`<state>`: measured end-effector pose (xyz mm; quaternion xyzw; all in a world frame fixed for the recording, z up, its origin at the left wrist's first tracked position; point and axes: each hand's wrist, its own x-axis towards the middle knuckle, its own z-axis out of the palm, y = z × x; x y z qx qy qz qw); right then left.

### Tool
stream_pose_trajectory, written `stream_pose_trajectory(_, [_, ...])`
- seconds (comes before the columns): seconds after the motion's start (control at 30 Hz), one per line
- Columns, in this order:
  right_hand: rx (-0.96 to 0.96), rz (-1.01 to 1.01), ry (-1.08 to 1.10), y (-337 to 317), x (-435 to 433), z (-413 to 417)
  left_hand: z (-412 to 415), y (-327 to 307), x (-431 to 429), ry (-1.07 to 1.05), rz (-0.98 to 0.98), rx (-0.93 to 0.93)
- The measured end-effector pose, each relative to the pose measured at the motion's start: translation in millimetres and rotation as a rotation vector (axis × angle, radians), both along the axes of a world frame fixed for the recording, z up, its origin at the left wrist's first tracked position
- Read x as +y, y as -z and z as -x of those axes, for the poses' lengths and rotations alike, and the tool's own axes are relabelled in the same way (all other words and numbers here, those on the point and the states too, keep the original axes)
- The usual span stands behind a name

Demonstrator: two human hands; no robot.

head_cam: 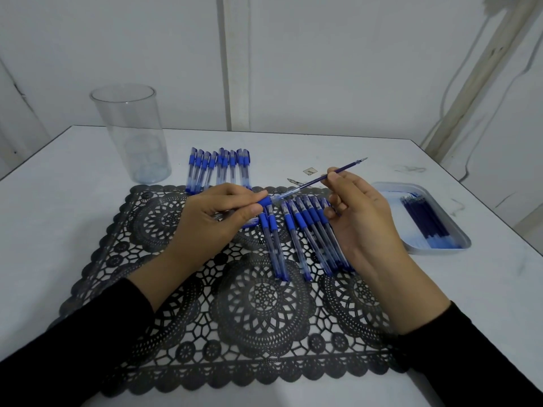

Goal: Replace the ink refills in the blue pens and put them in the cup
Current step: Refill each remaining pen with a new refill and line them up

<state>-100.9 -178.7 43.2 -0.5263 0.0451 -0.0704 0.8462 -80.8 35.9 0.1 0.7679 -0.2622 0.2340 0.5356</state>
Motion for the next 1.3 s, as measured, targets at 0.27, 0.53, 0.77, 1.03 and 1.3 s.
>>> stream_pose_trajectory(0.27, [-0.172,0.174,0.048,-5.0,3.4,5.1,-1.1,0.7,2.4,-0.046,-0.009,-0.007])
stream_pose_trajectory(0.53, [-0.250,0.394,-0.083,2.4,19.5,11.8,-0.5,0.0,0.6,-0.069,-0.004,-0.017])
stream_pose_trajectory(0.77, [-0.315,0.473,-0.062,4.8,18.1,13.8,0.1,-1.4,3.0,-0.070,0.004,-0.001])
stream_pose_trajectory(1.03, [-0.295,0.553,-0.072,11.1,13.3,2.7,0.0,-1.0,8.5,-0.081,-0.026,0.021])
stream_pose_trajectory(1.3, [-0.304,0.554,-0.166,9.7,32.8,-9.4,-0.8,-0.3,15.5,-0.083,-0.031,0.014])
